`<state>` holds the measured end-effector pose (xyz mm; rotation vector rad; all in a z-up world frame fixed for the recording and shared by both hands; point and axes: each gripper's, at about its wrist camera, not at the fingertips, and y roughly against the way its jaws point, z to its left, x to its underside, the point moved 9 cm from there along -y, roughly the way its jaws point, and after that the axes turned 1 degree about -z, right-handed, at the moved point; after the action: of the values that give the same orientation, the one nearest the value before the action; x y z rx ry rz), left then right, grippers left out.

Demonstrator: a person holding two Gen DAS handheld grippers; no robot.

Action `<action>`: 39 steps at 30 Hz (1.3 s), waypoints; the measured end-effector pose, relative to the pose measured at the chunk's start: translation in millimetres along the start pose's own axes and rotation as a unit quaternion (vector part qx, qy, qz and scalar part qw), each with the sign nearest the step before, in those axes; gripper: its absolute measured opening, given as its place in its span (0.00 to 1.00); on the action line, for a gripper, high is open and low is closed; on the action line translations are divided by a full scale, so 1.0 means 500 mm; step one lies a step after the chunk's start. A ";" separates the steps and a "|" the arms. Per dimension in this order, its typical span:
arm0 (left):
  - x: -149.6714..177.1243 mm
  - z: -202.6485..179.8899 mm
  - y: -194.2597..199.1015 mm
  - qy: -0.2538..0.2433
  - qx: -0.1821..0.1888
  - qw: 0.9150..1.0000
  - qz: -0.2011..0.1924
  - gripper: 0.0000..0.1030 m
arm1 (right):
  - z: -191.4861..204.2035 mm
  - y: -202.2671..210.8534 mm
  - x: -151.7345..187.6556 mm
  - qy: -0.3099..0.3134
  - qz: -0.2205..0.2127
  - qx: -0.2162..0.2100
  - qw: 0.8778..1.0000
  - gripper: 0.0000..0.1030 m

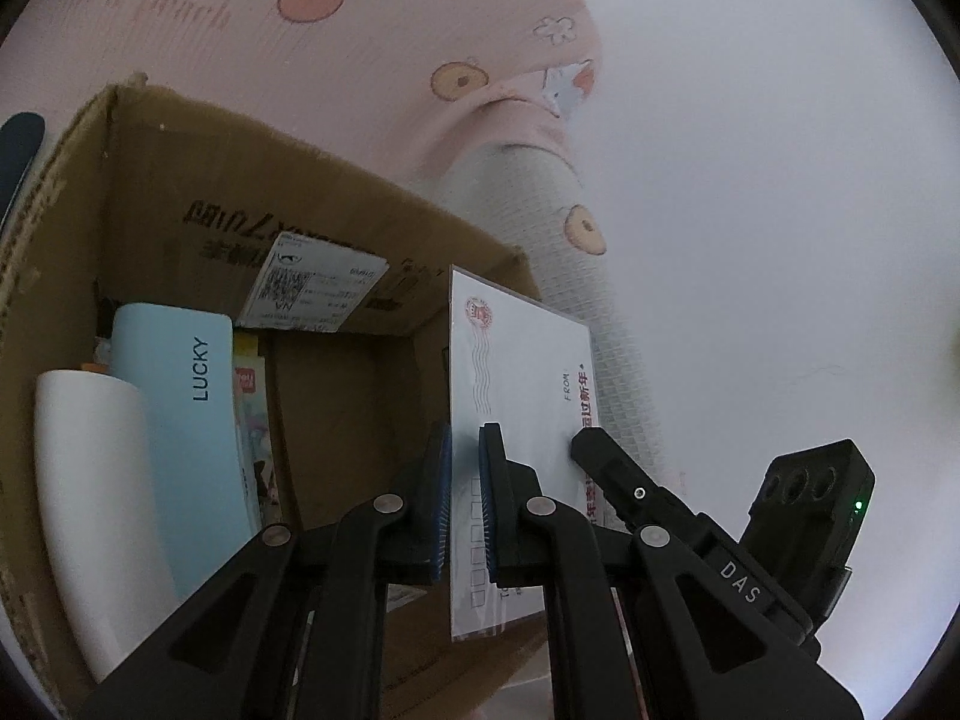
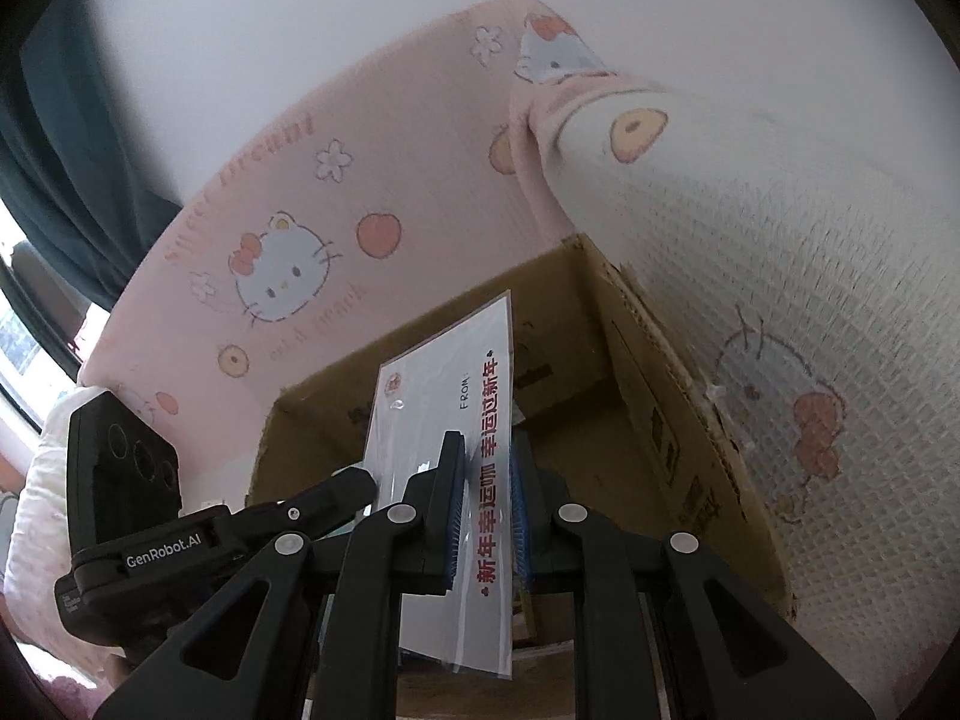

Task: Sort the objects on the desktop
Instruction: 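Open both tools to drop the envelope and bag into the box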

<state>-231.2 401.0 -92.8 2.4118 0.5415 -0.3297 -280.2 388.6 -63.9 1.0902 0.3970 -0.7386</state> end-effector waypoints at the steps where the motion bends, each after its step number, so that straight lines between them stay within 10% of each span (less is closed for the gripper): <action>1: 0.001 -0.001 -0.003 -0.002 -0.002 1.000 0.001 0.08 | 0.000 -0.008 -0.002 -0.001 0.002 0.001 1.000 0.12; 4: 0.002 -0.008 -0.018 -0.007 -0.004 1.000 0.007 0.11 | -0.017 -0.022 -0.004 -0.003 0.006 0.007 1.000 0.14; 7: 0.012 -0.017 -0.048 -0.010 -0.008 0.999 0.034 0.46 | -0.039 -0.046 -0.003 -0.004 0.013 0.031 0.999 0.21; 10: 0.015 -0.024 -0.050 -0.021 -0.021 0.999 0.019 0.64 | -0.022 -0.089 -0.018 -0.009 0.025 0.066 0.997 0.69; 25: -0.001 -0.014 -0.027 -0.032 -0.031 0.999 0.006 0.65 | 0.018 -0.066 -0.060 -0.018 0.014 0.068 0.997 0.70; 39: 0.005 -0.026 0.086 -0.035 -0.007 0.999 -0.004 0.79 | -0.031 0.165 0.060 0.015 -0.002 0.092 0.996 0.70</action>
<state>-208.2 379.3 -60.9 2.3754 0.5202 -0.4107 -199.3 413.7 -35.3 1.2755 0.3623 -0.7738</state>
